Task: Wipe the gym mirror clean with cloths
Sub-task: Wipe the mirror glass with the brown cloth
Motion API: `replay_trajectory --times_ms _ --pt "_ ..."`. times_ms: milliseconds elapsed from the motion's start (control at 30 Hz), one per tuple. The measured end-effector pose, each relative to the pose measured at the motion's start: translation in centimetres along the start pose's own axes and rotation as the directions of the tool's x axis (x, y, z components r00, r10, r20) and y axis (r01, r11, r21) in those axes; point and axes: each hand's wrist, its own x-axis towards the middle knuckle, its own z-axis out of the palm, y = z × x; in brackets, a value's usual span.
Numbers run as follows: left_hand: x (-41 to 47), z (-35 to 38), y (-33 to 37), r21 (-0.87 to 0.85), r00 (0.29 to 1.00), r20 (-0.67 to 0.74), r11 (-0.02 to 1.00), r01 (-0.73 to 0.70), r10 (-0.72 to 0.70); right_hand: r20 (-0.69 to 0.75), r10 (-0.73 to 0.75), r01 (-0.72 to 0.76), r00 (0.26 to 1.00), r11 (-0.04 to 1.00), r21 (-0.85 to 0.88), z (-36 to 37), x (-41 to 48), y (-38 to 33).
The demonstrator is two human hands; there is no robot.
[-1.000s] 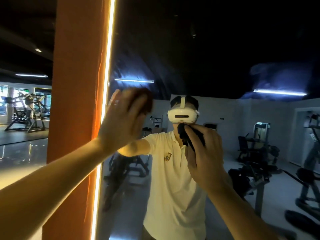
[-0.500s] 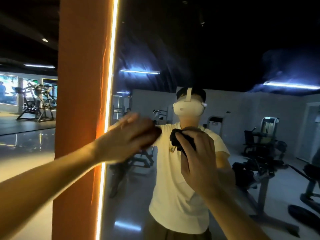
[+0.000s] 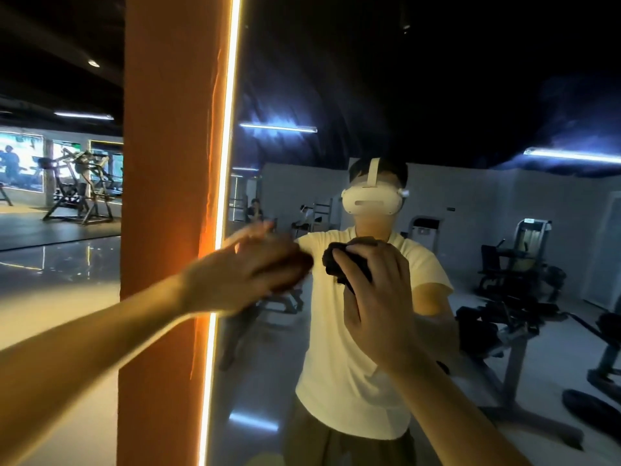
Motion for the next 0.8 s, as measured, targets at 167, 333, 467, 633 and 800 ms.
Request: replay_trajectory --times_ms 167,333,467,633,800 --pt "4.4 -0.2 -1.3 -0.279 0.73 -0.027 0.706 0.65 -0.683 -0.03 0.033 -0.033 0.999 0.999 -0.005 0.4 0.6 -0.3" --pt "-0.1 -0.9 7.0 -0.243 0.997 0.073 0.97 -0.005 0.023 -0.026 0.016 -0.016 1.0 1.0 -0.015 -0.3 0.7 0.9" --pt "4.0 0.3 -0.5 -0.052 0.999 0.017 0.997 -0.05 0.051 -0.07 0.02 -0.023 0.997 0.999 -0.035 -1.1 1.4 1.8" --pt "10.1 -0.2 -6.2 -0.379 0.556 -0.158 0.57 0.729 -0.816 -0.08 0.04 -0.043 0.996 0.998 -0.042 -2.1 2.5 2.6" --pt "8.5 -0.7 4.7 -0.36 0.927 -0.069 0.876 0.321 -0.369 -0.074 0.113 -0.117 0.991 0.991 -0.06 -2.5 3.0 3.1"
